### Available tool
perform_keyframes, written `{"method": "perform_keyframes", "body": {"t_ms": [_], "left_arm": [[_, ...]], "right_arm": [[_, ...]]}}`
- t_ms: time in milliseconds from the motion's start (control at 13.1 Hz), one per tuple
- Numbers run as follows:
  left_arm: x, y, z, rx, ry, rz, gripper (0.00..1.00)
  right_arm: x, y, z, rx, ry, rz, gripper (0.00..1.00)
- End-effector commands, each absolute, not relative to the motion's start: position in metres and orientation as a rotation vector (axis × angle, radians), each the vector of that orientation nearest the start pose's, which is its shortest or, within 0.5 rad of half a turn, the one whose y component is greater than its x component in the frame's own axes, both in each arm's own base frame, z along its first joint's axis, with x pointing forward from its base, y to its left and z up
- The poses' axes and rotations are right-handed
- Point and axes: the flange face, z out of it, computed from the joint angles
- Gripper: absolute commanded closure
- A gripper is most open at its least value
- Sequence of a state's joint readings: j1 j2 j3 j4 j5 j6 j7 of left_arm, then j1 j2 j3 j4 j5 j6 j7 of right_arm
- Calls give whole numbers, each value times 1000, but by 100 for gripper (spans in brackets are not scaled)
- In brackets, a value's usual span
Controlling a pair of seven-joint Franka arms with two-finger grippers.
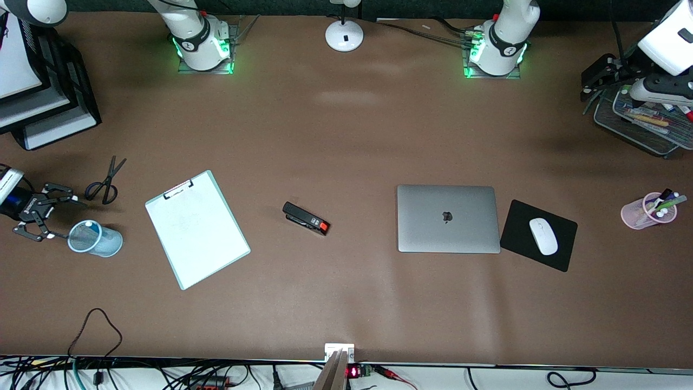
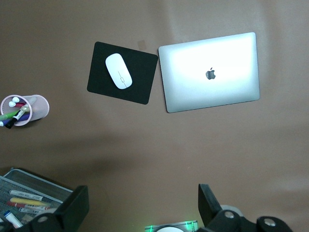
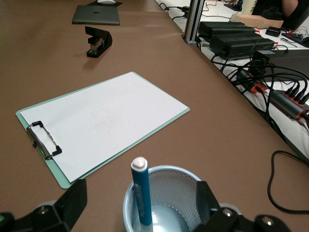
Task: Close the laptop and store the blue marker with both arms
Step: 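Lower the blue marker into the mesh cup and open the right gripper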
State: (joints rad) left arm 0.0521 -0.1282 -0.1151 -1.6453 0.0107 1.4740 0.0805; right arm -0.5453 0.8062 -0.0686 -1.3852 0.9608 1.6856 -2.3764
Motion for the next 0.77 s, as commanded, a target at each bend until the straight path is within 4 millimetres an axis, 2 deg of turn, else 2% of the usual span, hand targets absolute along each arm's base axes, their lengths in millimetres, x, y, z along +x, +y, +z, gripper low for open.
{"method": "perform_keyframes", "body": {"t_ms": [0, 153, 306, 689], "left_arm": [[495, -31, 652, -3123, 243, 57, 0], [497, -31, 650, -3124, 243, 59, 0], [498, -32, 649, -3124, 246, 62, 0], [498, -33, 648, -3124, 248, 59, 0]], "right_arm": [[620, -326, 252, -1865, -1492, -1026, 0], [620, -317, 272, -1923, -1392, -877, 0], [628, -298, 300, -1979, -1380, -766, 0], [660, -241, 393, -2144, -1393, -559, 0]]}}
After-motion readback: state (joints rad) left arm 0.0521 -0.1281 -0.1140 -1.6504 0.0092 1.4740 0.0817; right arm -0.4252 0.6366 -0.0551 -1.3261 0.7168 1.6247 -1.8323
